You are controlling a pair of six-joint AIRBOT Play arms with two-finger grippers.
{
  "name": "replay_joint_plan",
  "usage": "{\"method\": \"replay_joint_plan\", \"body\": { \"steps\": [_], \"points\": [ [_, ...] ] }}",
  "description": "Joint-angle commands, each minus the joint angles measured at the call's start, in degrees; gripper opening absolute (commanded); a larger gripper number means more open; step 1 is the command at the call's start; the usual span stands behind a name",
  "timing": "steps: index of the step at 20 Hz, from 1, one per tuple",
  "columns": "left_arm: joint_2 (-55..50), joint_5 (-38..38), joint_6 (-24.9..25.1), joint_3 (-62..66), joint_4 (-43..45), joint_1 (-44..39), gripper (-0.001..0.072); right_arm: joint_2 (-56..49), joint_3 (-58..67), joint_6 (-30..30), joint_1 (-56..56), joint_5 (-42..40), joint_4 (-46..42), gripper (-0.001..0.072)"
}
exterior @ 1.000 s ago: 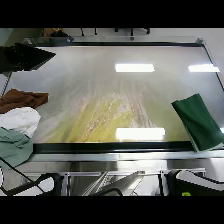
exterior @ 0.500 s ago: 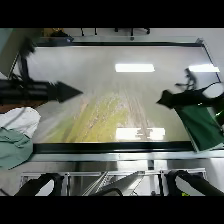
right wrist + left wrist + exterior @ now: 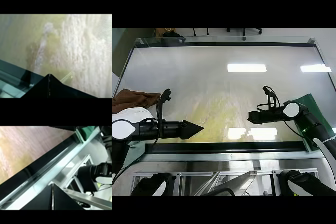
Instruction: Fold the shirts.
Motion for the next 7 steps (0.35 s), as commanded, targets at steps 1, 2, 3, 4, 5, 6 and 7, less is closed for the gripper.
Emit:
{"method": "replay_joint_plan", "body": {
  "steps": [1,2,3,4,5,6,7],
  "points": [
    [3.3,1.2,-0.5,-2.6,0.5,-0.3,0.0023,0.0,-0.3,0.1,0.6,-0.2,0.4,0.0028],
    [3.9,1.5,-0.5,-2.6,0.5,-0.3,0.0023,0.0,-0.3,0.1,0.6,-0.2,0.4,0.0029],
    [4.5,2.1,-0.5,-2.6,0.5,-0.3,0.0023,0.0,-0.3,0.1,0.6,-0.3,0.4,0.0029],
    [5.0,2.5,-0.5,-2.6,0.5,-0.3,0.0023,0.0,-0.3,0.1,0.6,-0.3,0.4,0.0029],
    [5.5,2.7,-0.5,-2.6,0.5,-0.3,0.0023,0.0,-0.3,0.1,0.6,-0.3,0.4,0.0029],
    [5.8,2.8,-0.5,-2.6,0.5,-0.3,0.0023,0.0,-0.3,0.1,0.6,-0.2,0.4,0.0029],
    [5.8,2.7,-0.5,-2.6,0.5,-0.3,0.0023,0.0,-0.3,0.1,0.6,-0.3,0.4,0.0029]
  ]
}}
